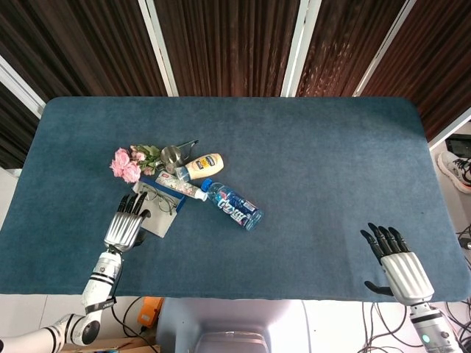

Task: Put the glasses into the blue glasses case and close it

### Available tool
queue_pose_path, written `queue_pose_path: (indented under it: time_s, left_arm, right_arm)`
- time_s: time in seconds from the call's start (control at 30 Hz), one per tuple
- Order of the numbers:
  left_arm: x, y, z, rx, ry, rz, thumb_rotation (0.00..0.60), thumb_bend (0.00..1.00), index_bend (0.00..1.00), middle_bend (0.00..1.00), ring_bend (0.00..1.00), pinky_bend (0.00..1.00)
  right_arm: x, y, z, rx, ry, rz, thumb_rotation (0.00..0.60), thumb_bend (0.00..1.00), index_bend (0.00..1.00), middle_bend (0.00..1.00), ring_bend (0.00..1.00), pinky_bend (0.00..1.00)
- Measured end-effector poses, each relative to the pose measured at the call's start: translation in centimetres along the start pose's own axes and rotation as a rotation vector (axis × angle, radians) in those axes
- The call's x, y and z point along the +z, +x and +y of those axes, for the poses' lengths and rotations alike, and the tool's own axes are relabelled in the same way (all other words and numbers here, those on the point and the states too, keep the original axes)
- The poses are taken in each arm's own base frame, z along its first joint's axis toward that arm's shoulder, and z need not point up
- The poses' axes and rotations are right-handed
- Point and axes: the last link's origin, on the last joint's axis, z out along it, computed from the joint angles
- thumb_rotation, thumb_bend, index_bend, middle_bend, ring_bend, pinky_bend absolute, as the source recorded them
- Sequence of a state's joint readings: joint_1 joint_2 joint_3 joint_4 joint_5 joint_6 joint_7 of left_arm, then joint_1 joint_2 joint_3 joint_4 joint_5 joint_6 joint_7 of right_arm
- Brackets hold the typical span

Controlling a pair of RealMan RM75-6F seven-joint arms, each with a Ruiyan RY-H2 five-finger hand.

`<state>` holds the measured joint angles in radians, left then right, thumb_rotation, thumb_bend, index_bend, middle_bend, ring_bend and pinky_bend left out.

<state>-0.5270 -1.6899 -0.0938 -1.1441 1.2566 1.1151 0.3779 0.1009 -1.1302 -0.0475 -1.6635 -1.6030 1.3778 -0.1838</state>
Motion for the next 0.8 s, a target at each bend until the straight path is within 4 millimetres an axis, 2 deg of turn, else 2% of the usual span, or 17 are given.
queue_pose_path:
  time_s: [0.8]
  left_arm:
    - [1.4,0.2,0.2,0.069,0.011,-0.056,0.6,0.27,0.37,0.0,0.0,0.03]
  right_arm:
    - [0.0,0.0,0.0,0.0,0.0,0.007,0.6,0.22,0.0,0.0,0.0,0.0]
